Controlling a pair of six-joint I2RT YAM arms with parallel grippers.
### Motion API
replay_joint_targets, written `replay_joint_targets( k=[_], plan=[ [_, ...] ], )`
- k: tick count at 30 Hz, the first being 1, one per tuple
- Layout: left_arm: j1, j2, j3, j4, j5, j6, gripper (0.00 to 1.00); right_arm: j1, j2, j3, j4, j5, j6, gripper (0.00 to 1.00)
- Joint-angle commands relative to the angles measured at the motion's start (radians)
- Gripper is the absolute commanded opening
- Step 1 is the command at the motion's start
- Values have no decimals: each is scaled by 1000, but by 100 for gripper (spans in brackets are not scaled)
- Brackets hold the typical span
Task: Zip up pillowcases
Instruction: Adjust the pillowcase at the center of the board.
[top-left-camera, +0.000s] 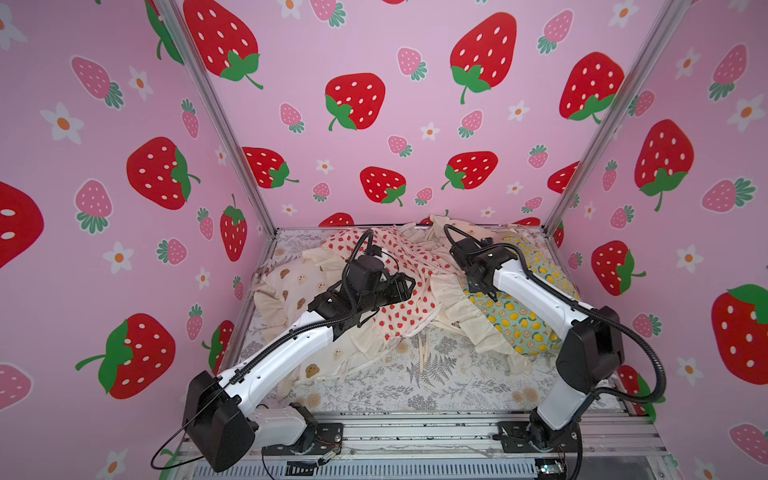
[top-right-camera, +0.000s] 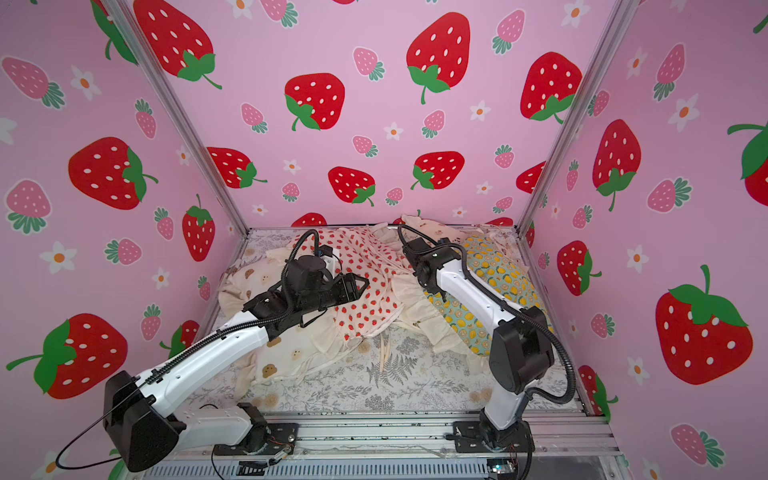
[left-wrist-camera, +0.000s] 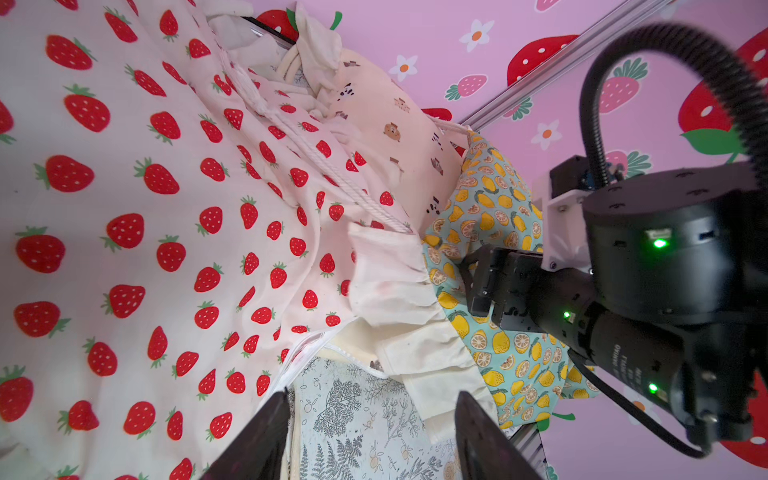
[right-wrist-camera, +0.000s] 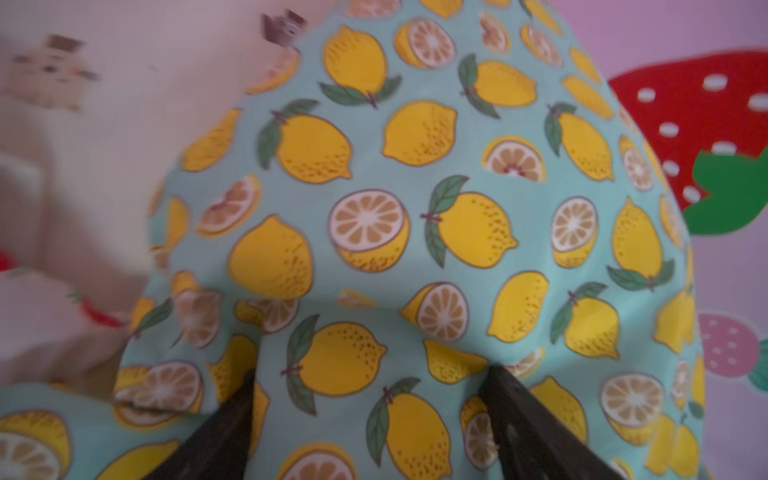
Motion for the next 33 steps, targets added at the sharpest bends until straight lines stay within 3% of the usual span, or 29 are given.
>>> replay_joint_targets(
  k=[1,5,12,16,18,20,24,28,33],
  plan=[
    [3,15,19,-15,15,18,66,-91,-102,-85,78,17,-26,66],
    [2,33,34,-16,25,23,66,-209,-201,-165,163,10,-89,43],
    [-74,127,88,22,69,21,65,-410,-196,-180,291,-67,-199,40],
    [-122,217,124,82,76,2,65,-439,-178,-154,290,-110,-219,38],
    [-152,290,168,97,77,5,65,-439,-201,-150,287,-159,-219,45],
    [-170,360,214,124,84,13,65,-435,-225,-140,264,-230,-216,62],
    [-189,488,292,170,73,29,63,-395,-296,-153,220,-283,-211,83],
    [-198,587,358,209,70,45,63,-365,-369,-136,151,-334,-198,91],
    [-204,706,422,223,37,51,62,-293,-454,-143,97,-399,-167,94]
  ],
)
